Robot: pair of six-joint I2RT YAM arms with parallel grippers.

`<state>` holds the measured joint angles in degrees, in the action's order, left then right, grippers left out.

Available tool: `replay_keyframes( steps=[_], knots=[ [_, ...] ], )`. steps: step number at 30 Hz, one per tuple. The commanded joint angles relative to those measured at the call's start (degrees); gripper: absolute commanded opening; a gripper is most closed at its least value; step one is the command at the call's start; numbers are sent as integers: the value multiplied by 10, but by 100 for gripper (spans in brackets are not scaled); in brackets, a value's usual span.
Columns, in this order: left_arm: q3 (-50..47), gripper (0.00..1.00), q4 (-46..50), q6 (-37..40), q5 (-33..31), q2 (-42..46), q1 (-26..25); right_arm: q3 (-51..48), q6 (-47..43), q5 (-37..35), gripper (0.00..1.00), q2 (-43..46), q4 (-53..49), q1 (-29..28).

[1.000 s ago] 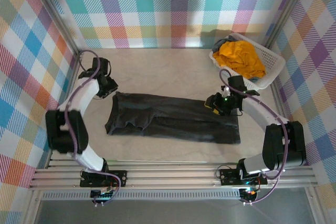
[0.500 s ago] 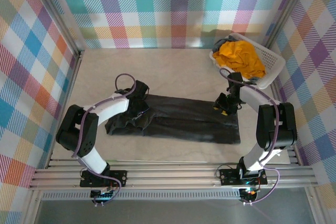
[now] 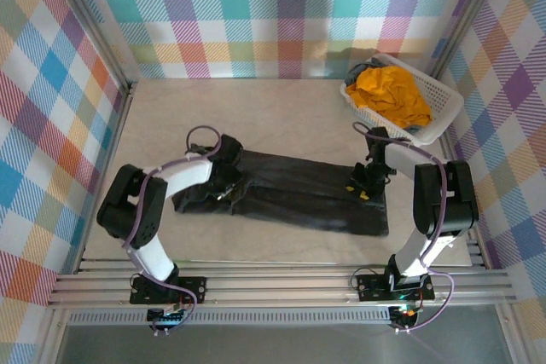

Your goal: Fold and stack the t-shirts

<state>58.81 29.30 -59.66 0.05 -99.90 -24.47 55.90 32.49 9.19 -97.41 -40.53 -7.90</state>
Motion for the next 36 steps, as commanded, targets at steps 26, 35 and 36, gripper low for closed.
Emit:
replay_keyframes(
  steps=[26, 35, 36],
  knots=[
    [999, 26, 15, 136, 173, -658, 5, -18, 486, 138, 38, -102, 313, -382],
    [999, 41, 37, 151, 138, -571, 51, -3, 485, 81, 44, -50, 303, -382],
    [999, 43, 43, 159, 124, -551, 54, -1, 480, 75, 45, -33, 294, -383]
  ],
)
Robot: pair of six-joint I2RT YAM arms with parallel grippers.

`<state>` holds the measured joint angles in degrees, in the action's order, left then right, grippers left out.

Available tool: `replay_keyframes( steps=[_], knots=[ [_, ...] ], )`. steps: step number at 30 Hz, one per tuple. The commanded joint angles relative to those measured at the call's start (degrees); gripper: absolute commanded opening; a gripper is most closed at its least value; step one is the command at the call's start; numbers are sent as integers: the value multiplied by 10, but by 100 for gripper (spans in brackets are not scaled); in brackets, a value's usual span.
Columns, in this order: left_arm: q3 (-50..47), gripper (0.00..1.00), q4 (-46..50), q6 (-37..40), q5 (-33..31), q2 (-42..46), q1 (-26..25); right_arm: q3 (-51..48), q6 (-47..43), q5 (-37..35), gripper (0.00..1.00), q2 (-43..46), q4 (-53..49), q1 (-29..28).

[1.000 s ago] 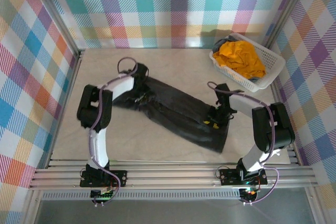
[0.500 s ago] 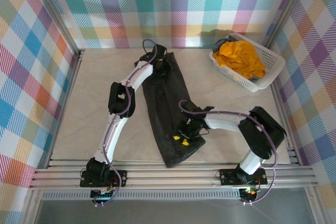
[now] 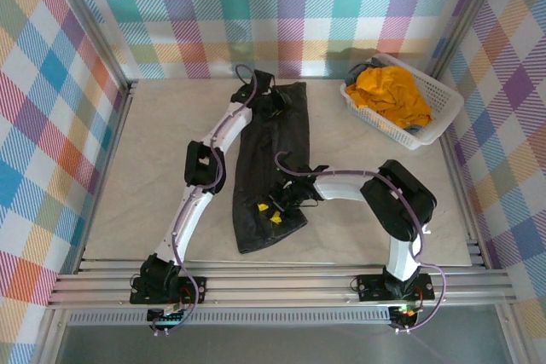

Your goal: Fold and stack the t-shirts

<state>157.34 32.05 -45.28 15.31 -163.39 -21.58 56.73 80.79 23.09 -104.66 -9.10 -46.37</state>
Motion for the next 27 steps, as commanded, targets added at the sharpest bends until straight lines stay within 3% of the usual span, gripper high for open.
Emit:
replay_keyframes(
  steps=[1, 7, 10, 14, 17, 20, 23, 27],
  knots=[
    [14, 44, 28, 29, -48, 110, 27, -11, -2, -73, 46, 64, -34, 1],
    [-28, 45, 151, 73, -96, 261, 27, -76, 39, -196, 53, 280, -132, -13],
    [-248, 40, 179, 92, -121, 412, 9, -131, 17, -270, 51, 404, -170, -6],
    [-669, 23, 108, 51, -84, 671, -5, -171, -151, -269, 49, 491, -175, 21],
    [-908, 15, 97, 2, -33, 803, -28, -181, -243, -232, 48, 477, -205, 31],
    [-1077, 16, 60, -48, -26, 899, -99, -201, -315, -168, 47, 432, -171, 42],
    [-1174, 25, 37, -101, -34, 945, -171, -199, -367, -127, 50, 364, -164, 57],
    [-1270, 32, -47, -173, -36, 994, -211, -202, -402, -72, 48, 295, -114, 62]
  ],
)
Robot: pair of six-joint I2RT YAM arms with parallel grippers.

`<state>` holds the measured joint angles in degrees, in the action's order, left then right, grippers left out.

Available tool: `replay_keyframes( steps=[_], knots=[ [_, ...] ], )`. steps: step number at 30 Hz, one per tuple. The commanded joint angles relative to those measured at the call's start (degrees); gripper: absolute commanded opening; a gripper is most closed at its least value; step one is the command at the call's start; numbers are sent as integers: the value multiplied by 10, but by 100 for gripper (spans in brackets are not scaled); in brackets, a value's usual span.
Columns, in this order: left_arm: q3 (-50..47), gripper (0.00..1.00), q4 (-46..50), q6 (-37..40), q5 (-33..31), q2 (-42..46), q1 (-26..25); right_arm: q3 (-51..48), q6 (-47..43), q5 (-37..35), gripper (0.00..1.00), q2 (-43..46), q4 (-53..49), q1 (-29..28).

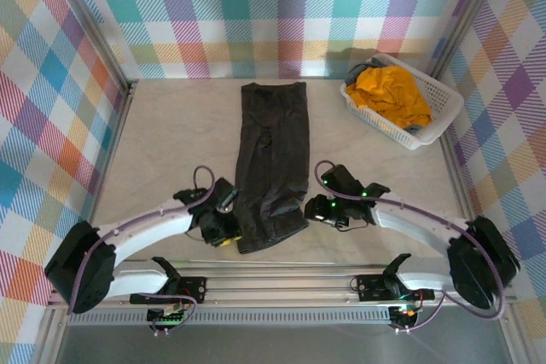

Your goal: Fold and stack the t-shirts

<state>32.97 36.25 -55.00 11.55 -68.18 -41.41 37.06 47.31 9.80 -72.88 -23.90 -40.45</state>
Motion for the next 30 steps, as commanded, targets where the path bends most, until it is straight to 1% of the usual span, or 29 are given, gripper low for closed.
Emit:
replay_keyframes(
  steps=[1, 6, 12, 14, 15, 17, 18, 20, 22, 24, 26, 28, 30],
  knots=[
    [-44, 32, -106, -91, 3, 47, -17, -3, -69, 66, 47, -37, 41, 3],
    [-54, 32, -130, -110, -8, 35, -50, 10, -68, 88, 45, -86, 75, 3],
    [-33, 31, -150, -120, -20, -25, -91, 33, -62, 87, 42, -147, 77, 3],
    [-15, 30, -130, -118, -34, -46, -102, 38, -65, 87, 41, -158, 80, 2],
    [-6, 28, -113, -115, -45, -49, -107, 41, -66, 86, 38, -161, 80, 2],
    [11, 26, -80, -113, -76, -47, -116, 48, -68, 81, 28, -165, 79, 2],
    [14, 26, -72, -113, -85, -41, -118, 50, -67, 78, 22, -164, 77, 2],
    [19, 26, -43, -113, -105, -17, -118, 52, -57, 64, 7, -152, 64, -1],
    [30, 28, 1, -110, -132, 16, -119, 51, -33, 40, 0, -125, 36, -7],
    [35, 31, 49, -110, -157, 53, -120, 42, 4, 27, 0, -95, 7, -17],
    [23, 34, 70, -116, -161, 88, -120, 22, 45, 18, 0, -62, -9, -34],
    [-1, 37, 60, -126, -137, 104, -119, 1, 80, 15, 0, -36, -10, -51],
    [-26, 37, 30, -138, -107, 106, -121, -15, 110, 17, 0, -21, -3, -70]
  ],
)
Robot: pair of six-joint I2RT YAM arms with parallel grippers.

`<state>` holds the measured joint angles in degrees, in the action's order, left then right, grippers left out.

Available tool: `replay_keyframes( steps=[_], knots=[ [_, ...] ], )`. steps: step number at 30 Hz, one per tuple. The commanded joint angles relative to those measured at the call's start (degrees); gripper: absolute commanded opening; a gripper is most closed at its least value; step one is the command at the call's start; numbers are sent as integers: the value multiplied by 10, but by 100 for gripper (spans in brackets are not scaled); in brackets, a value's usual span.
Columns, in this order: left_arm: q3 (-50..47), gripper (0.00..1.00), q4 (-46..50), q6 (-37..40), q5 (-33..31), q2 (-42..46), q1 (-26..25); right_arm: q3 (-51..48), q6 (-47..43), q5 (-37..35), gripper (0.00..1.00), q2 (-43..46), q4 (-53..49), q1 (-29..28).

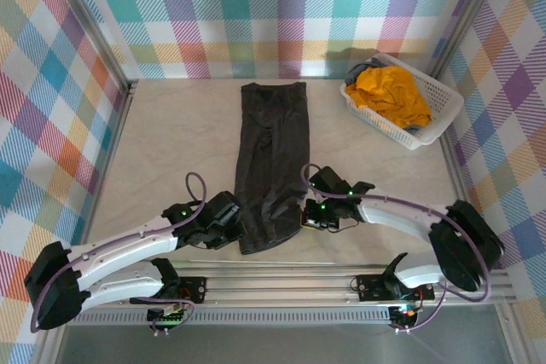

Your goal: Fold and stack the t-shirts

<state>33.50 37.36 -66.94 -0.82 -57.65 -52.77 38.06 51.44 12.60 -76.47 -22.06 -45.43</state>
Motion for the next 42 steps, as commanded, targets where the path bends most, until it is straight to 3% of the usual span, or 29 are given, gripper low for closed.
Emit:
replay_keyframes(
  steps=[1, 8, 21, 26, 32, 37, 42],
  knots=[
    [-44, 38, -4, -27, 32, -2, -9, -30, 84, -10, 0, 18, -17, -31],
    [-45, 38, -48, -25, 44, -70, -16, -29, 150, -29, 0, 8, -24, -96],
    [-46, 37, -71, -63, 11, -75, -63, -49, 170, -39, 0, 34, -33, -114],
    [-52, 27, -128, -70, 18, -115, -65, -53, 172, -40, 0, 38, -32, -118],
    [0, 0, -51, -55, -27, -130, -74, -56, 174, -61, 0, 61, -55, -119],
    [-21, 0, -28, -56, -21, -74, -77, -68, 182, -83, 0, 114, -88, -118],
    [-68, 0, -57, -64, 9, 0, -77, -86, 199, -53, 0, 116, -65, -126]
  ],
)
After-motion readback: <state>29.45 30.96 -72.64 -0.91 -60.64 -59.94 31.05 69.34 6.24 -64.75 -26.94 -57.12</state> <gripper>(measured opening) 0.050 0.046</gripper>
